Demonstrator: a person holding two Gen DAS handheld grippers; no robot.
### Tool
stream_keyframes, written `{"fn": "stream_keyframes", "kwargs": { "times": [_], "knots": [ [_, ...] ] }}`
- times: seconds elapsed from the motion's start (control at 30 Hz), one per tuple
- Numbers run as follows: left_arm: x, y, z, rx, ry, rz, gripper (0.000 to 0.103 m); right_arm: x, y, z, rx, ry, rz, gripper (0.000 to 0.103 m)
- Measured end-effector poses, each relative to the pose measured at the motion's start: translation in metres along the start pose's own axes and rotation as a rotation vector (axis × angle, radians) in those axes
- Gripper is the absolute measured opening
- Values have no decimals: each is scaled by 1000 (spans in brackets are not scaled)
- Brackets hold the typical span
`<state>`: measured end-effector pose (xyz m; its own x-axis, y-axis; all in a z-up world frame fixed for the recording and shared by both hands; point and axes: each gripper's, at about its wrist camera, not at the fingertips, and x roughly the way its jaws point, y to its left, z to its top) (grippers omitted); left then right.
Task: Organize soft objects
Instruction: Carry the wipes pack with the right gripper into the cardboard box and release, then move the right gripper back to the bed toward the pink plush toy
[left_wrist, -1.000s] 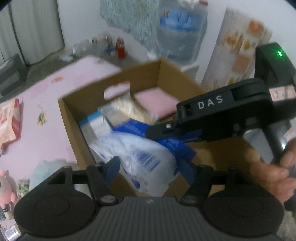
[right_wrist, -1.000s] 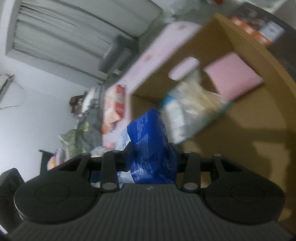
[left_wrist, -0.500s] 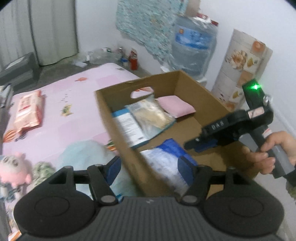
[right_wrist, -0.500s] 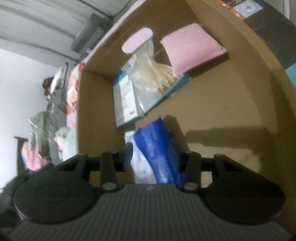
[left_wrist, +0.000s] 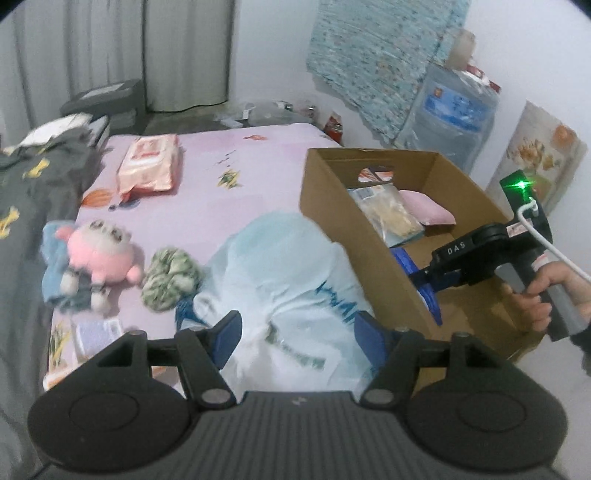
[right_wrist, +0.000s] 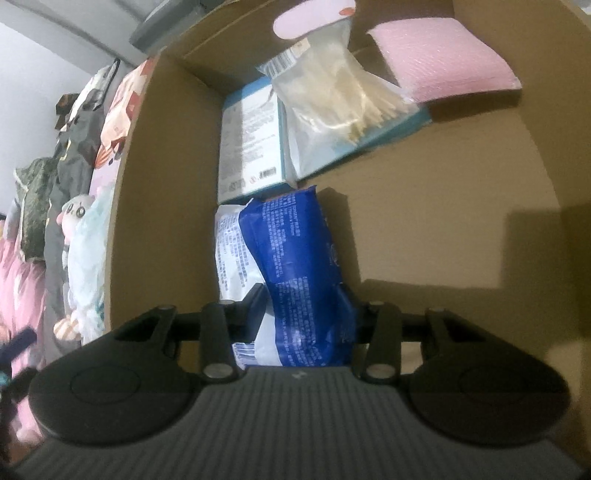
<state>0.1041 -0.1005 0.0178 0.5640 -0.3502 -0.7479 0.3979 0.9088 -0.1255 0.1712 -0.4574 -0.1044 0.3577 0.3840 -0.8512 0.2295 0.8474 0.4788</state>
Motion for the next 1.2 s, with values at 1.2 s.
{"fn": "stream_keyframes", "kwargs": {
  "times": [1.2],
  "knots": [
    [-65,75,-27,-117,-205,239,82,-77,164,-91,-150,-290,384,70]
  ]
}}
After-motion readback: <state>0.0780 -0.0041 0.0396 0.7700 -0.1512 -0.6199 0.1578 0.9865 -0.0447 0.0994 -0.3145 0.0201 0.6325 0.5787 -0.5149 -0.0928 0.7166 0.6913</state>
